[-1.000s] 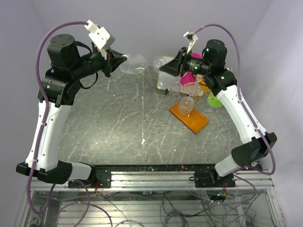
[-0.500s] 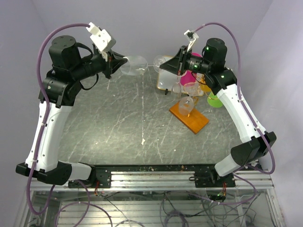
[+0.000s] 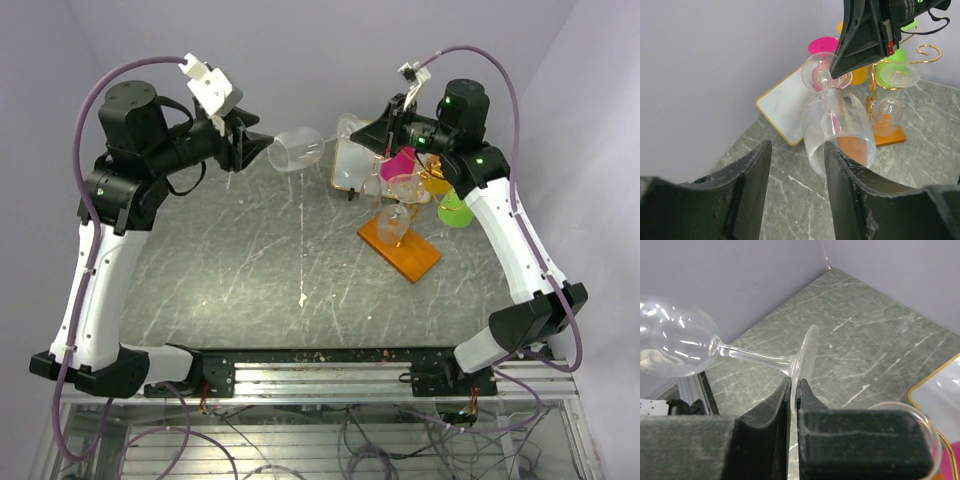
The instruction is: Place the wine glass upside down on the wine glass rack
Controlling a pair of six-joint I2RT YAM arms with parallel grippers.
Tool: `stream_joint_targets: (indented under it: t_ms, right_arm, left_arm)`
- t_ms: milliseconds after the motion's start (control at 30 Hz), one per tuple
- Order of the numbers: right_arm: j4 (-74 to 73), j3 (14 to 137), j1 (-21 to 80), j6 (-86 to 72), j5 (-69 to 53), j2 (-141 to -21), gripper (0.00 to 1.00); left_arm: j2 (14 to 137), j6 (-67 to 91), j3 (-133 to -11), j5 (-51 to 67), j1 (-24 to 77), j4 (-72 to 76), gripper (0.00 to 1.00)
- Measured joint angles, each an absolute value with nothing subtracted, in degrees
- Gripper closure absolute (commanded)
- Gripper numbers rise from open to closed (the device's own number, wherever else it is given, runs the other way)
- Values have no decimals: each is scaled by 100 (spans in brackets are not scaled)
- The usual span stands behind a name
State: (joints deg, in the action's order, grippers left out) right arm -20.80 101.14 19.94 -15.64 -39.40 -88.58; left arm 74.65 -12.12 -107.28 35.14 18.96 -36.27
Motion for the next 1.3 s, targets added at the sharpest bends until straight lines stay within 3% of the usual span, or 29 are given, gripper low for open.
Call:
stream_joint_targets:
  t_ms: [233, 433, 867, 1300]
  right_arm:
    - [-2497, 10116, 1850, -751, -3983, -8646, 100]
    - [-3389, 10315, 1806, 764, -4136, -8346, 100]
    - [-5944, 10838, 1761, 4176, -4372, -7183, 100]
    - [-7277, 10652, 515, 5382, -3435, -5951, 100]
  left_arm:
    - [7150, -1570, -10718, 3409, 1894, -3673, 22]
    - [6932, -1831, -10718, 3345, 1837, -3804, 15]
    - [6827, -1927, -10383, 3273, 1756, -3868, 12]
    - [6814, -1927, -10025, 3085, 1706, -3839, 10]
